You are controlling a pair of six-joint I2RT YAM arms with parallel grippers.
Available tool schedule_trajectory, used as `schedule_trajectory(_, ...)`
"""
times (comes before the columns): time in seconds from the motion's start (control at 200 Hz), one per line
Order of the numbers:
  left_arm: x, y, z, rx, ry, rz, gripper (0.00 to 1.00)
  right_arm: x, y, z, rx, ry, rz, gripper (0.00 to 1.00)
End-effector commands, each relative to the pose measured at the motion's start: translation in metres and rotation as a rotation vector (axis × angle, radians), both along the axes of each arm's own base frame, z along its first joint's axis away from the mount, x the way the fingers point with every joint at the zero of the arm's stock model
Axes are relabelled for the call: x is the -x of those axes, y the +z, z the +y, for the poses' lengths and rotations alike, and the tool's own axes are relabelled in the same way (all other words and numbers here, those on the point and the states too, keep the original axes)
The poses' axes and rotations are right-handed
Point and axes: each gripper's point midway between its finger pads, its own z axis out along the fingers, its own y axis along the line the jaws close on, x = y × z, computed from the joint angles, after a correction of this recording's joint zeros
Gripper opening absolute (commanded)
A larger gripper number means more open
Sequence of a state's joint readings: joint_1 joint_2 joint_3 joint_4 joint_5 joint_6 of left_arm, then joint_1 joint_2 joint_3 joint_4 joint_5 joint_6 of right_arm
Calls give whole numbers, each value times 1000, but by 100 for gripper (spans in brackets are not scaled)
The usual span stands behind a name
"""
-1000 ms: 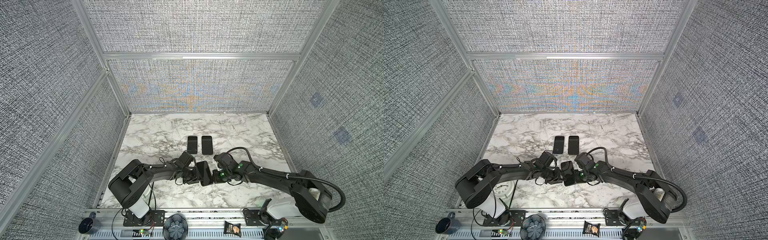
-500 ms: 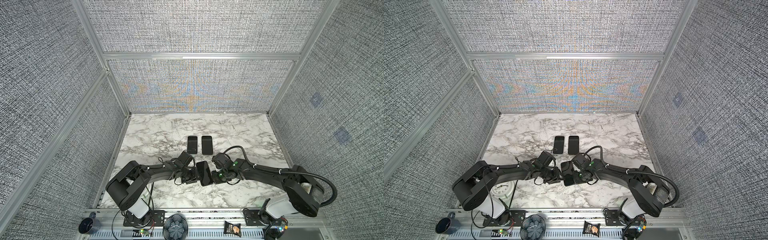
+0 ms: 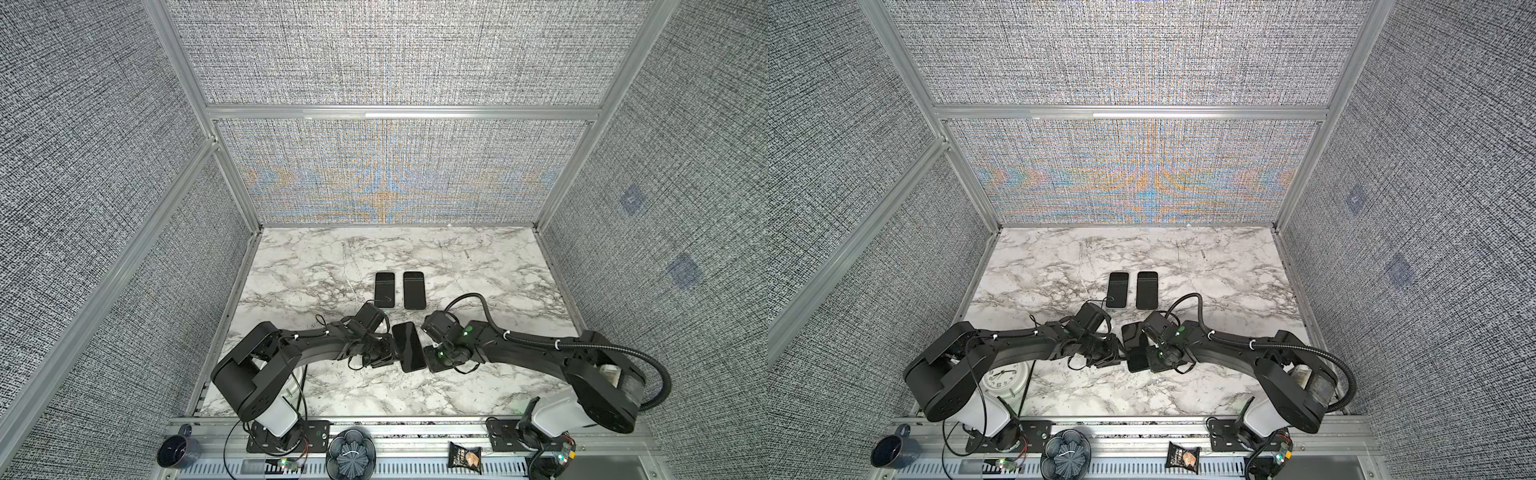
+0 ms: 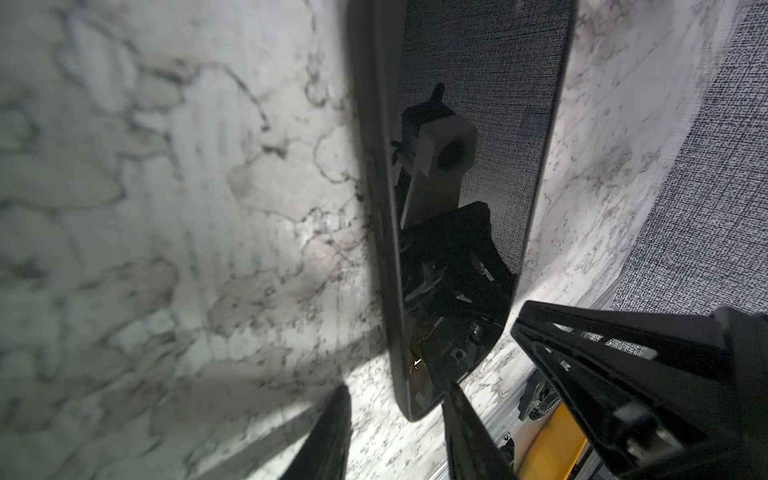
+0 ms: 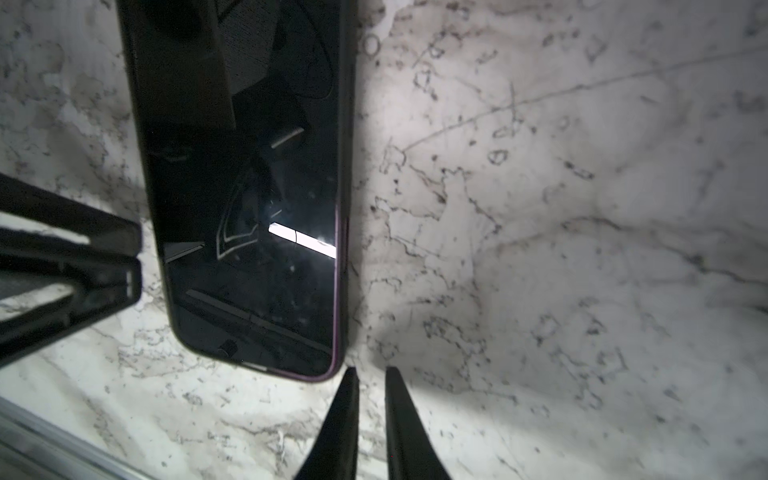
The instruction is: Put the phone into the phone case
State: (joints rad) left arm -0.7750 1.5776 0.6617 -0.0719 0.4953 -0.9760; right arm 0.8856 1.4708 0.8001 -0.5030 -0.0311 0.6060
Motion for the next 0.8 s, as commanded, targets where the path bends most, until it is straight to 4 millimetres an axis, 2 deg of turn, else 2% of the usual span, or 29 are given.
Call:
schedule_trajectory(0.0,-3,-4,20,-80,41,-14,40,-4,15,1,1,-13,-33,19)
schedule_trajectory(0.065,-8,2,29,-89,72,-31,41,-7,22,11,-30,-13,-51,27)
schedule_trajectory(0.185,-16,12,53,-112,126,-58,51,-16,27,26,-23,-3,-88,48)
schedule_trajectory(0.355,-17,19,86,-186,162,-91,67,-25,18,37,36,3,-87,62)
schedule_trajectory(0.43,-18,22,90,-186,159,-103,71,-32,22,49,33,9,-104,68)
schedule_trajectory(0.625,-20,25,94,-195,143,-121,76,-40,12,54,102,9,-100,87)
schedule_trajectory(0.795,-19,21,96,-196,142,-124,84,-42,6,55,150,6,-104,89)
